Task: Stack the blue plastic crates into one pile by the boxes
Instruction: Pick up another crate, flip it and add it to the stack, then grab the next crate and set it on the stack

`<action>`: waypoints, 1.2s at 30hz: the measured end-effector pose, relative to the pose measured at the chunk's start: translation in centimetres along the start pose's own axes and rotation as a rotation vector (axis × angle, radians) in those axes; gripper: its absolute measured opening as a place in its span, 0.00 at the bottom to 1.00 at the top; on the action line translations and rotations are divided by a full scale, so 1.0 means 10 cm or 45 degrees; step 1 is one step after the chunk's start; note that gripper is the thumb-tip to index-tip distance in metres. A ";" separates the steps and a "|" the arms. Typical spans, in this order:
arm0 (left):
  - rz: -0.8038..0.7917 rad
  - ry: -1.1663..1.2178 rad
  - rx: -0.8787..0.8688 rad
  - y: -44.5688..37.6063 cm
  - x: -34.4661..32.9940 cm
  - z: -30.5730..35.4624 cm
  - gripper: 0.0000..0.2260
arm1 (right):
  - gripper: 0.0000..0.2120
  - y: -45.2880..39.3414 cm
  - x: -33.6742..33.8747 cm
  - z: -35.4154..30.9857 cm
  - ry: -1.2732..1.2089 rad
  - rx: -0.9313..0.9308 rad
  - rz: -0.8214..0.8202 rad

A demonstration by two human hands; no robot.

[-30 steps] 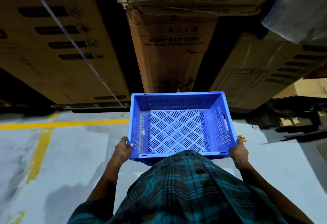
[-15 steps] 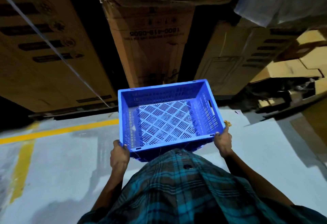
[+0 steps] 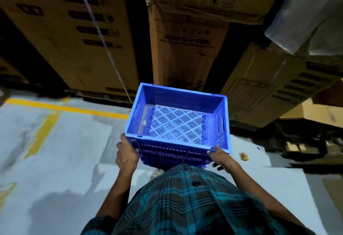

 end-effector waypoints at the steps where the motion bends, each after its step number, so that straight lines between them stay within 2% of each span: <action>1: -0.003 0.039 0.016 0.15 -0.03 -0.07 0.32 | 0.28 0.03 0.03 -0.02 0.078 0.090 -0.025; 5: -0.052 0.171 0.037 0.61 -0.15 -0.55 0.32 | 0.22 0.15 0.01 -0.19 0.252 0.392 -0.048; 10: -0.124 0.445 0.224 1.31 -0.11 -1.46 0.27 | 0.24 0.41 -0.46 -0.41 0.306 0.574 -0.329; 14: -0.144 0.626 0.358 1.81 -0.04 -2.23 0.23 | 0.21 0.76 -1.05 -0.62 0.413 0.770 -0.547; 17: -0.062 0.769 0.535 2.19 -0.04 -2.83 0.23 | 0.20 1.05 -1.55 -0.67 0.498 0.880 -0.752; 22: 0.140 1.028 0.809 2.72 -0.13 -3.62 0.21 | 0.20 1.47 -2.28 -0.83 0.613 0.926 -1.019; 27: 0.305 1.258 0.984 3.11 -0.19 -4.33 0.18 | 0.20 1.90 -3.15 -1.04 0.728 0.984 -1.151; 33: 0.326 1.340 1.071 3.45 -0.21 -5.19 0.19 | 0.18 2.61 -4.26 -1.17 0.822 1.093 -1.270; 36: 0.346 1.372 1.135 3.58 -0.22 -5.65 0.20 | 0.18 2.95 -4.80 -1.11 1.007 1.186 -1.373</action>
Point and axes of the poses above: each hand's wrist, its own y-axis away from the middle knuckle, its own x-axis out of the back of the hand, z = x × y, the point moved 2 cm from there along -y, towards the middle knuckle, and after that the axes turned 14 degrees about x, right-handed, at the moved point
